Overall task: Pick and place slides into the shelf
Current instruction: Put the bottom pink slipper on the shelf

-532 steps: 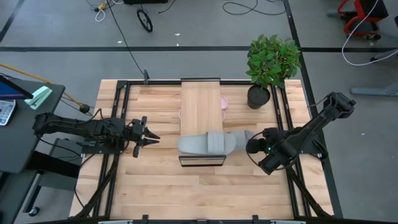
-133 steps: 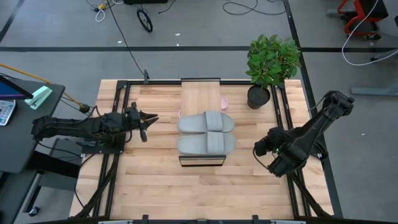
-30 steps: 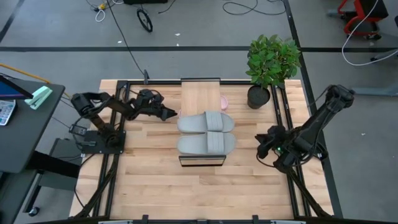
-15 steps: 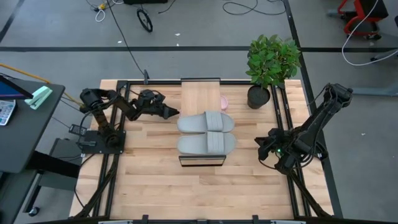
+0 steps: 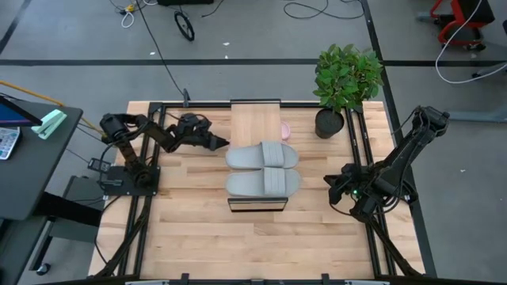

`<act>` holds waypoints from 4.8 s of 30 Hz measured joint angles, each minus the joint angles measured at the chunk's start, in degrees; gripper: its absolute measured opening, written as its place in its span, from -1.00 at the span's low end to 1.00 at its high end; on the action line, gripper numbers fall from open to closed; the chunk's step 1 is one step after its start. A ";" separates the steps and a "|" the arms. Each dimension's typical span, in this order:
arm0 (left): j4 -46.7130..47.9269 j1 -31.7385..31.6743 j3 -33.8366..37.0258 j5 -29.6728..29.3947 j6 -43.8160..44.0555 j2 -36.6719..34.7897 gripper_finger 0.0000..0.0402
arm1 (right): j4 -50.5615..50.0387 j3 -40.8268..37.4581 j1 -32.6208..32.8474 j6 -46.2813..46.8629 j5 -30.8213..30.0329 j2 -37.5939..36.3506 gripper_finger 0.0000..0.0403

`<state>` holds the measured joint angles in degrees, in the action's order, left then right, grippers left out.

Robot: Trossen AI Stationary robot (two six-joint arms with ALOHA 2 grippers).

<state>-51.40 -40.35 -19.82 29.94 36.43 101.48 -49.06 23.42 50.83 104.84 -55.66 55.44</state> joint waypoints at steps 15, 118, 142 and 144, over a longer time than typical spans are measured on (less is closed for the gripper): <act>13.36 3.37 -5.56 -5.86 -3.87 -0.03 0.27 | 1.87 0.00 -0.02 -1.81 -0.07 0.00 -0.71; 110.68 -11.05 -62.35 -25.14 -47.28 -48.23 -0.95 | 5.03 0.04 -0.02 -6.08 0.22 0.00 -0.75; 99.79 0.43 -62.28 -21.85 -51.99 -43.64 -0.94 | 4.97 33.76 -8.68 -59.01 -7.08 0.00 -0.79; 99.55 1.60 -62.28 -21.81 -53.51 -43.64 -0.93 | 5.05 38.03 -11.68 -66.16 -5.62 0.00 -0.79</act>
<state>48.15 -38.75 -82.11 8.13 -17.08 57.84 -44.01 61.45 39.14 38.67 -61.28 55.44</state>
